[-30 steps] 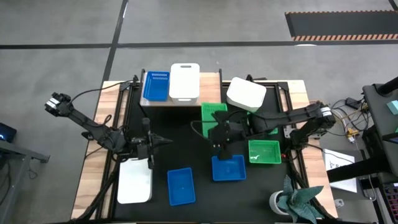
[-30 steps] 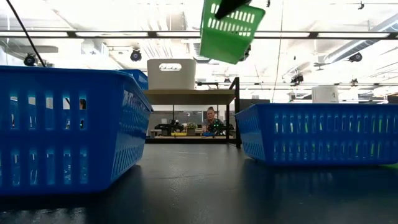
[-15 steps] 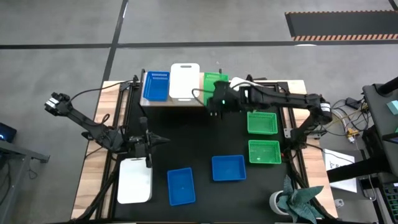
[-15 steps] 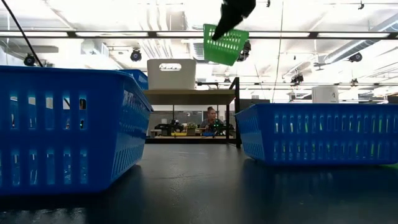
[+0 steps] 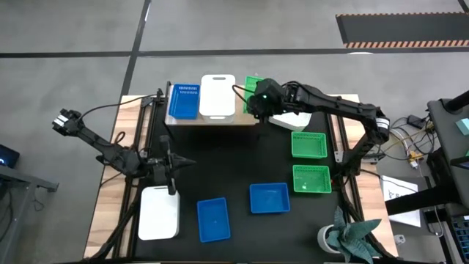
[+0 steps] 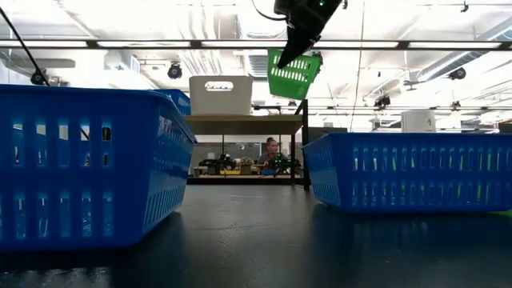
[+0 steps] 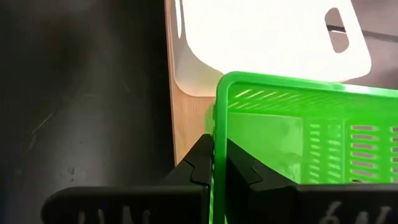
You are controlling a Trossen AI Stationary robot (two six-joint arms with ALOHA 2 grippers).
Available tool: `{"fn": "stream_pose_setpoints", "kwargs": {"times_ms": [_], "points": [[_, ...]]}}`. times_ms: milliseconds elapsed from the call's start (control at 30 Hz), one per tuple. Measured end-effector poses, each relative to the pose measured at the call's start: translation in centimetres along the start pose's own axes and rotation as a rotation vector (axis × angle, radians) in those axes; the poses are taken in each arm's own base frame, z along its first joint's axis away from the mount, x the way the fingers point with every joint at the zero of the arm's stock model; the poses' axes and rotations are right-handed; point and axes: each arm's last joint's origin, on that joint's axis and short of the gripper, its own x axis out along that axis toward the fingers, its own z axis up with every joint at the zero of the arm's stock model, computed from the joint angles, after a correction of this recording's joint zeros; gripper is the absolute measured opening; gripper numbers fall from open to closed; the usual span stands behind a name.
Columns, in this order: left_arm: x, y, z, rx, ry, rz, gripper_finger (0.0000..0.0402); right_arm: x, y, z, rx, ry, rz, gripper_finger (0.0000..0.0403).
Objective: Stack baskets on shelf by color
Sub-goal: Put the middle green bin on the shelf
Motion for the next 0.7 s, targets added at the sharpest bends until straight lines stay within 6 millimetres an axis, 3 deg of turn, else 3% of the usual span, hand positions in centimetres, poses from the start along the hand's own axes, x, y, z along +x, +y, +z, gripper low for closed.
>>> {"fn": "stream_pose_setpoints", "kwargs": {"times_ms": [300, 700], "points": [[0.1, -0.2, 0.0, 0.020, 0.004, -0.003, 0.0001, 1.4, 0.0, 0.3, -0.004, -0.023, 0.019, 0.0009], [0.1, -0.1, 0.0, 0.016, -0.001, -0.002, 0.0001, 5.2, -0.6, -0.2, -0.016, 0.041, 0.017, 0.0009]]}}
